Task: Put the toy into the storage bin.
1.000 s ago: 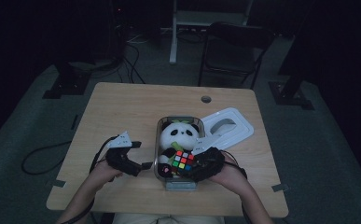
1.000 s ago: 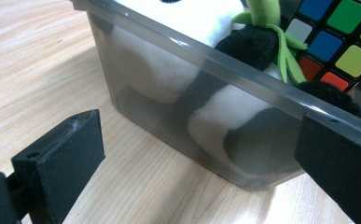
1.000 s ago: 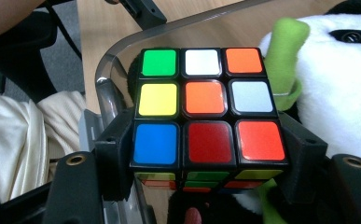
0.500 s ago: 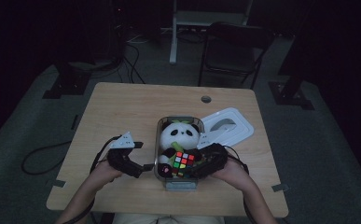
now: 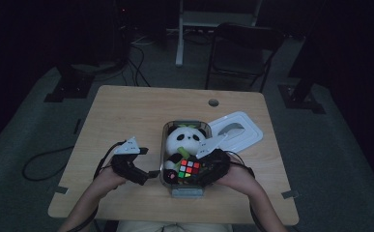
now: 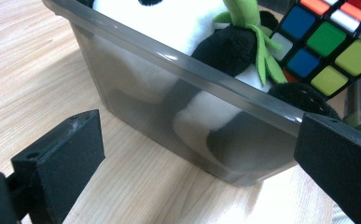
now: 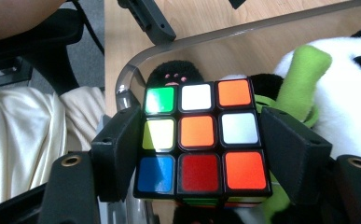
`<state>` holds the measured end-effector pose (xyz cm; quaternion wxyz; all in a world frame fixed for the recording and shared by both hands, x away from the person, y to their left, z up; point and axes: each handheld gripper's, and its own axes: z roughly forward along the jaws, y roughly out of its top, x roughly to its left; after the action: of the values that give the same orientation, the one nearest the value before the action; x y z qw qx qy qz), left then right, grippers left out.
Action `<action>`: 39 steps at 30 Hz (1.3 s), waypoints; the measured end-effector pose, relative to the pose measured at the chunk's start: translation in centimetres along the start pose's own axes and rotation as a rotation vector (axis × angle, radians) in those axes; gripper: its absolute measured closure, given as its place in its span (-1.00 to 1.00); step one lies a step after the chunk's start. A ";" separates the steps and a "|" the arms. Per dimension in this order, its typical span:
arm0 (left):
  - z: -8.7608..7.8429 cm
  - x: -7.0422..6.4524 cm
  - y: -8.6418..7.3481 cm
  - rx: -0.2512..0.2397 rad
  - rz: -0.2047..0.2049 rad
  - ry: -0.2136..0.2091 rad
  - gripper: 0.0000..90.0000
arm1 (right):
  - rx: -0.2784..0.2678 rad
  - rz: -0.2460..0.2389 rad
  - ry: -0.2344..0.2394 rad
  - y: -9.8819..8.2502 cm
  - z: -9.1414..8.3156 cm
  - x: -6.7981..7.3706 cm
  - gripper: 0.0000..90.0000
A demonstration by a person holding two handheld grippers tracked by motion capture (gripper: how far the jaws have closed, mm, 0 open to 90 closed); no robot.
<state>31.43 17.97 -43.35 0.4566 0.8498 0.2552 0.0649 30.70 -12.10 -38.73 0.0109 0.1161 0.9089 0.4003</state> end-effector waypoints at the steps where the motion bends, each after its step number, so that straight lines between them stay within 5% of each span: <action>1: 0.0 0.0 0.0 -0.002 0.001 -0.001 -0.95 | -0.002 0.004 0.012 -0.1 -0.2 -0.1 -0.27; 9: -0.4 -0.8 0.9 -0.018 0.026 -0.022 -0.95 | -0.006 0.034 0.007 -0.5 -0.3 -0.2 -0.32; 14: -0.8 -1.7 1.8 -0.036 0.053 -0.026 -0.95 | -0.112 0.103 -0.030 -0.6 -1.9 -0.5 -0.36; 21: -0.8 -3.2 3.5 -0.054 0.095 -0.068 -0.86 | -0.142 0.133 -0.129 -0.9 -3.2 -0.2 0.27; 26: -0.7 -4.4 4.5 -0.087 0.142 -0.111 -0.54 | -0.149 0.143 -0.168 -1.2 -3.4 0.3 0.63; 27: -0.6 -4.5 4.8 -0.087 0.142 -0.122 -0.16 | -0.157 0.148 -0.170 -1.4 -3.5 0.5 0.81; 32: -0.3 -5.9 5.7 -0.071 0.196 -0.160 0.29 | -0.146 0.164 -0.200 -1.3 -3.3 1.3 0.81; 39: 0.7 -7.3 6.3 -0.025 0.246 -0.185 0.55 | -0.131 0.166 -0.203 -1.5 -3.0 1.5 0.82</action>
<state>27.77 11.05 -37.74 0.4775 0.8711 0.1052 0.0449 28.62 -14.93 -37.68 0.0771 0.2297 0.8624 0.4445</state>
